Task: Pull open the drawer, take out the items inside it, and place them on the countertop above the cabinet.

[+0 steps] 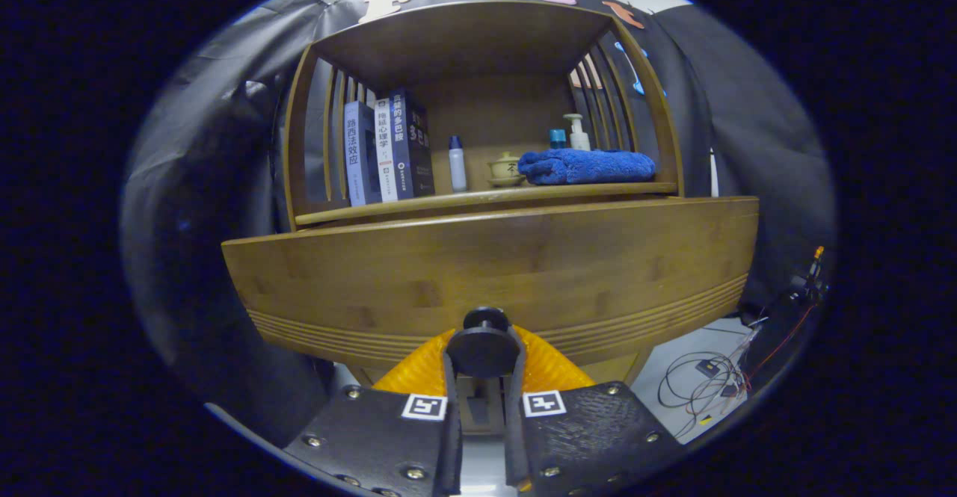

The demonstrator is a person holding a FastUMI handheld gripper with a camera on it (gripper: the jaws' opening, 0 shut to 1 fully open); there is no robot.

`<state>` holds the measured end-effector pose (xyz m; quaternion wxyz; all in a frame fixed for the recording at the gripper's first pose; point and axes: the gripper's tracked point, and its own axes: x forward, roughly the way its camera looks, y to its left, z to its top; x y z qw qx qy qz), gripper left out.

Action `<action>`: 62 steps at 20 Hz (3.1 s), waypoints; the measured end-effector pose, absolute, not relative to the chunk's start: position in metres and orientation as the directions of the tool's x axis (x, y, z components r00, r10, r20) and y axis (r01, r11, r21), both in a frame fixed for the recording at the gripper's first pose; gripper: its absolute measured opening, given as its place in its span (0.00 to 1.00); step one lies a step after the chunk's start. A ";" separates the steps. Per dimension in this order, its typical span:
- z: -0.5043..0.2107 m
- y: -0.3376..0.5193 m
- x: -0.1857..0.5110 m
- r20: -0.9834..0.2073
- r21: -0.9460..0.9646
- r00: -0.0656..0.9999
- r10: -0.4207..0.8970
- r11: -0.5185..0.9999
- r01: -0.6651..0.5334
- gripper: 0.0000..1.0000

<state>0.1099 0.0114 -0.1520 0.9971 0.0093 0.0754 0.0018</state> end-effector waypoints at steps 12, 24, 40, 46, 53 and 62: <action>-0.168 0.012 0.063 -0.196 0.009 0.980 0.013 1.000 -0.012 0.23; -0.132 0.004 0.041 -0.175 0.014 0.984 -0.020 1.000 0.023 0.89; 0.056 0.005 0.106 -0.225 -0.139 0.974 -0.028 0.990 -0.003 1.00; 0.027 0.023 0.149 -0.404 -0.252 0.914 -0.039 0.965 -0.070 0.98; -0.052 0.034 0.170 -0.623 -0.228 0.779 -0.070 0.969 -0.096 0.99; -0.111 0.014 0.183 -0.733 -0.104 0.674 -0.091 0.994 0.021 0.99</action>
